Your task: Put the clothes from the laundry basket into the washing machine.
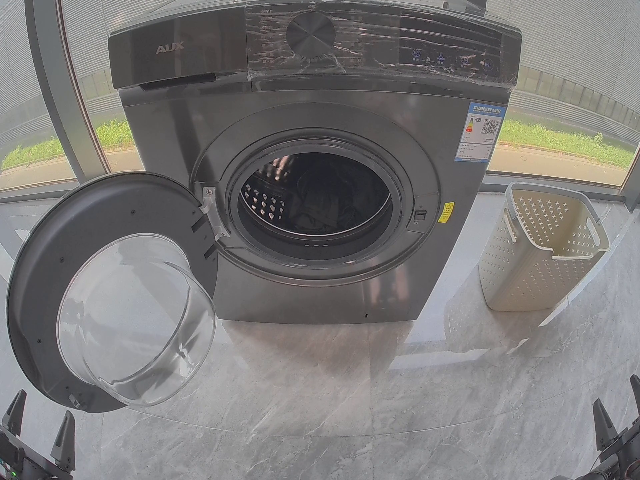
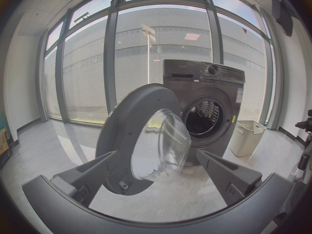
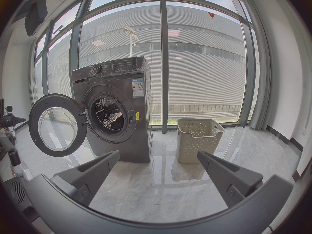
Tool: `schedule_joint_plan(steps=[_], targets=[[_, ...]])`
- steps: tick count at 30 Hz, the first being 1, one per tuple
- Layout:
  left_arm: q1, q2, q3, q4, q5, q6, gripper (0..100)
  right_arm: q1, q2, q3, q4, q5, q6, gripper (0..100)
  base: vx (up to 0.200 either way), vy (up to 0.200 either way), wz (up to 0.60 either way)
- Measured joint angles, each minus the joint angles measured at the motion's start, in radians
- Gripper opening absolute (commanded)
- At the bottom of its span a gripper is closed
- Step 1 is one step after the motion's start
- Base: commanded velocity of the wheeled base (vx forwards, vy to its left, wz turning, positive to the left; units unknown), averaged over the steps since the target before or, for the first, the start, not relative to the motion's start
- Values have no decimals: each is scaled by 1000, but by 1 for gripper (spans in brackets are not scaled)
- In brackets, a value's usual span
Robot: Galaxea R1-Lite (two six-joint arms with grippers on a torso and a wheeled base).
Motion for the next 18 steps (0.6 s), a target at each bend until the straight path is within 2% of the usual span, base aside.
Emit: schedule_joint_plan(steps=[4, 7, 16, 18], targets=[[20, -27, 0, 64, -78, 20, 100, 0, -4, 0, 0, 1, 0, 100, 0, 0, 0], [26, -39, 0, 73, -103, 33, 100, -1, -5, 0, 1, 1, 0, 100, 0, 0, 0], [27, -47, 0, 68, -102, 31, 100, -1, -6, 0, 1, 1, 0, 100, -200, 0, 0], [27, -48, 0, 67, -102, 29, 100, 0, -6, 0, 0, 2, 0, 100, 0, 0, 0]])
